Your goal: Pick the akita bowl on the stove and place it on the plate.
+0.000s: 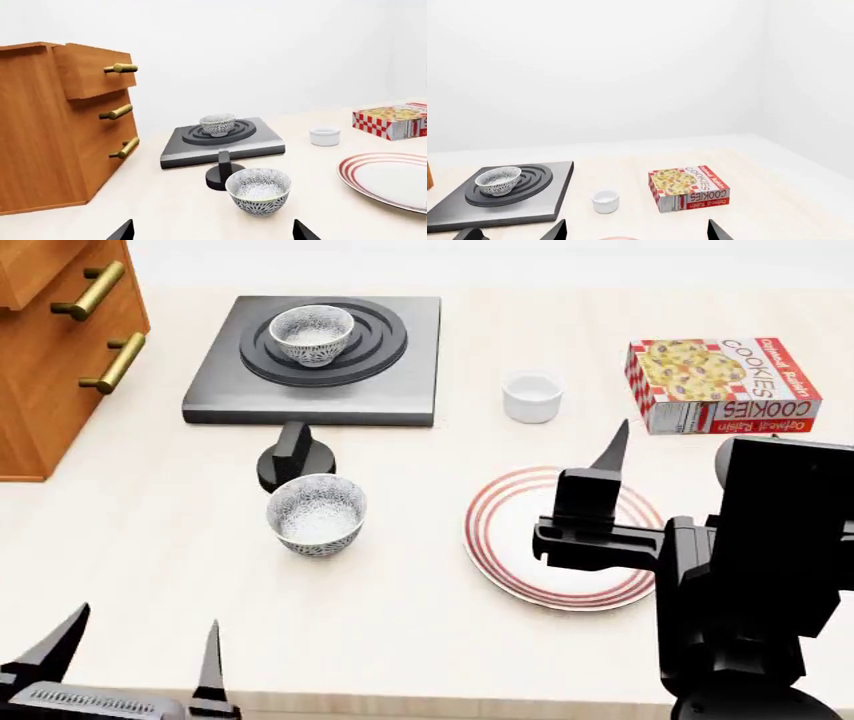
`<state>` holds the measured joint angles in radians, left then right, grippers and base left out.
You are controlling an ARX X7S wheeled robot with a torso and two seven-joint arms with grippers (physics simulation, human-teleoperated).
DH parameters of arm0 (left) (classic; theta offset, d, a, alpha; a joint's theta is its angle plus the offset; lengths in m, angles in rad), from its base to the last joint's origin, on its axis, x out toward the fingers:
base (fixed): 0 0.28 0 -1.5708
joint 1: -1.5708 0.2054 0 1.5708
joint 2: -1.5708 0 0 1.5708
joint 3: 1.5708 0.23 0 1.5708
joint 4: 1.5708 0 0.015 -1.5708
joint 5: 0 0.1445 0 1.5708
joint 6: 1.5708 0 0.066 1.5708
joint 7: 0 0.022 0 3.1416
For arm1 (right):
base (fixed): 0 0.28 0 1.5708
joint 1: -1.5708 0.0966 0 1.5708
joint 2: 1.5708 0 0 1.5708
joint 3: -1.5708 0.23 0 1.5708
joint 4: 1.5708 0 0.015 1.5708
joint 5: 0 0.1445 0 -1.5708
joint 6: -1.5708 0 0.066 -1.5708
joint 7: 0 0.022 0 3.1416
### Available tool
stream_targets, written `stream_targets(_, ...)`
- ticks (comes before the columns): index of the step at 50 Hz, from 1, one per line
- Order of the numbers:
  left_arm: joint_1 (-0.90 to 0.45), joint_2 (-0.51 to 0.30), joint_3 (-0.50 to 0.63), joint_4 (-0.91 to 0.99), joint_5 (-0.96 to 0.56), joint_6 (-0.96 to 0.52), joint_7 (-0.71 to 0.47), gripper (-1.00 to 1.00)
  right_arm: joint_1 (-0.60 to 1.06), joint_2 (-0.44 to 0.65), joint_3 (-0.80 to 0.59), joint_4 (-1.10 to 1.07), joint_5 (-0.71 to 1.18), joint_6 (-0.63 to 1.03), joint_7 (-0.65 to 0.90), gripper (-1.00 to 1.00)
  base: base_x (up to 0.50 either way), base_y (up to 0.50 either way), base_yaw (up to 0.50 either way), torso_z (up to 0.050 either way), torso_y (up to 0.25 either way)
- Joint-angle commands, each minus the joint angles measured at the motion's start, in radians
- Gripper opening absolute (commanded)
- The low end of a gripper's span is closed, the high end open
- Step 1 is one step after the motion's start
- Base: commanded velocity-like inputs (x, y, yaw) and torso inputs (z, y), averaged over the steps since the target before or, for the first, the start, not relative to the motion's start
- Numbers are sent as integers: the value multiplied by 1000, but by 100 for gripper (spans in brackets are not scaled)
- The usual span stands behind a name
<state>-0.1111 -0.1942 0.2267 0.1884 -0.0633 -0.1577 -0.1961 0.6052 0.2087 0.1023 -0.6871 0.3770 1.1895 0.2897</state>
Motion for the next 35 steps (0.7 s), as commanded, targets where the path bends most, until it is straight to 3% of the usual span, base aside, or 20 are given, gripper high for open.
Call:
stream_targets(1, -157, 9, -17, 219, 11, -299, 25, 100, -4, -14, 23, -4, -11, 0, -18, 100, 0, 0, 0, 0, 0)
stream_targets(8, -325, 28, -25, 214, -37, -511, 50, 100, -6, -11, 21, -3, -8, -4, -16, 100, 0, 0, 0, 0, 0)
stream_targets(16, -525, 76, -29, 52, -74, -662, 59, 100, -10, -10, 22, -7, -4, -5, -11, 100, 0, 0, 0, 0, 0)
stream_targets(24, -665, 118, -44, -82, -87, -723, 30, 100, -8, -8, 20, -11, 1, -1, -6, 100, 0, 0, 0, 0, 0)
stream_targets(35, -697, 111, -34, -113, -95, -737, 13, 100, -8, -8, 21, -10, 10, -8, -4, 100, 0, 0, 0, 0, 0)
